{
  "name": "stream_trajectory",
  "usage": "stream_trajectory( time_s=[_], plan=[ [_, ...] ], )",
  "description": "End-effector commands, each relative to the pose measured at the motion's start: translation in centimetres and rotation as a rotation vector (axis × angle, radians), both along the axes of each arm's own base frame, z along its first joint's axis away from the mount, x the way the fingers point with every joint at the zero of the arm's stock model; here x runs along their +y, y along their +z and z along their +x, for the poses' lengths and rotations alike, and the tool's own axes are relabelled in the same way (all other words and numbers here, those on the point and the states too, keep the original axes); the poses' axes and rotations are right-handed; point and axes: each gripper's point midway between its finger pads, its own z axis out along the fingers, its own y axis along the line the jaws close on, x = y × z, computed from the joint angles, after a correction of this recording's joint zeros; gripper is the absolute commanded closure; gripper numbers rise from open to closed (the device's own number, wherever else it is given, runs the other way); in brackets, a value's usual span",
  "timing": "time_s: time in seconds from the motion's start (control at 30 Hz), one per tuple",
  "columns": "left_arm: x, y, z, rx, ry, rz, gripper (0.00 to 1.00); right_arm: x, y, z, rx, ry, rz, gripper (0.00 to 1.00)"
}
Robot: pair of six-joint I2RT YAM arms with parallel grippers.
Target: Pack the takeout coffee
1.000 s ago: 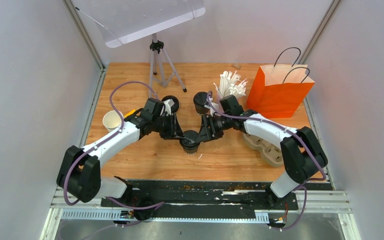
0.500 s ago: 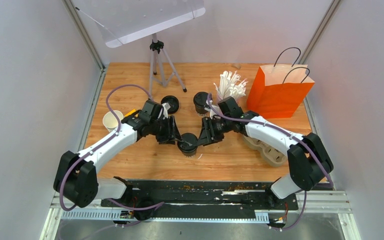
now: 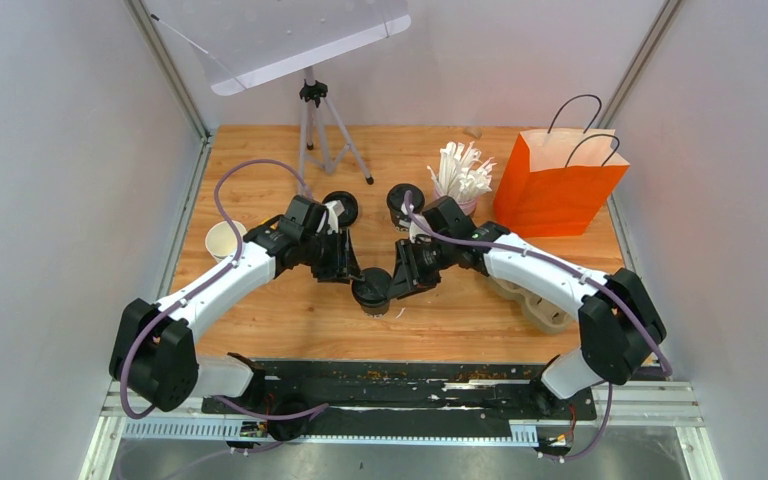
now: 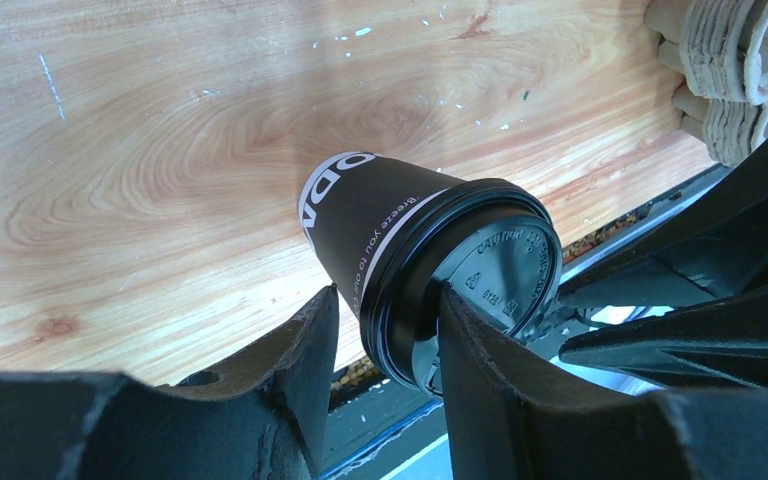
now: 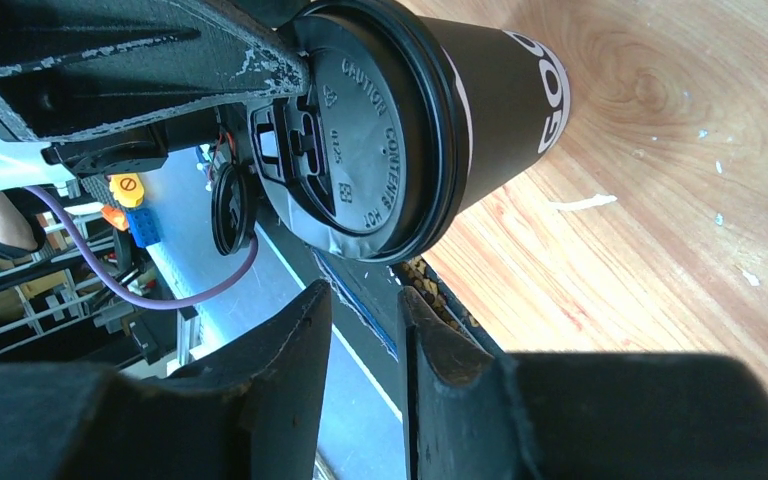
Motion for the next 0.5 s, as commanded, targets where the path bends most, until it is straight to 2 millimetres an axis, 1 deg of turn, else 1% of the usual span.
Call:
stream_trajectory(
  time_s=[0.0,0.03,0.13,0.17,0.2,0.47],
  plan=[
    [0.0,-0.2,0.0,-0.021,-0.041,0.013,0.52,0.0,2.3,0.5,-0.056,-0.02,0.025,0.69],
    [0.0,-0.2,-0.1,-0.021,-0.045,0.015,0.53,-0.1,2.2,0.3,-0.054,-0.021,0.023,0.67],
    [0.0,-0.2,-0.2,-0.021,-0.049,0.012,0.53,0.0,1.7,0.0,-0.03,-0.026,0.036,0.57],
    [0.0,-0.2,-0.2,-0.021,-0.049,0.009,0.53,0.0,1.5,-0.1,-0.02,-0.027,0.044,0.56],
    [0.0,-0.3,-0.3,-0.018,-0.048,0.007,0.54,0.2,1.4,-0.2,-0.012,-0.027,0.053,0.56],
    [-0.1,-0.4,-0.5,-0.01,-0.05,0.001,0.53,0.8,0.3,-0.1,0.006,-0.027,0.083,0.64]
  ],
)
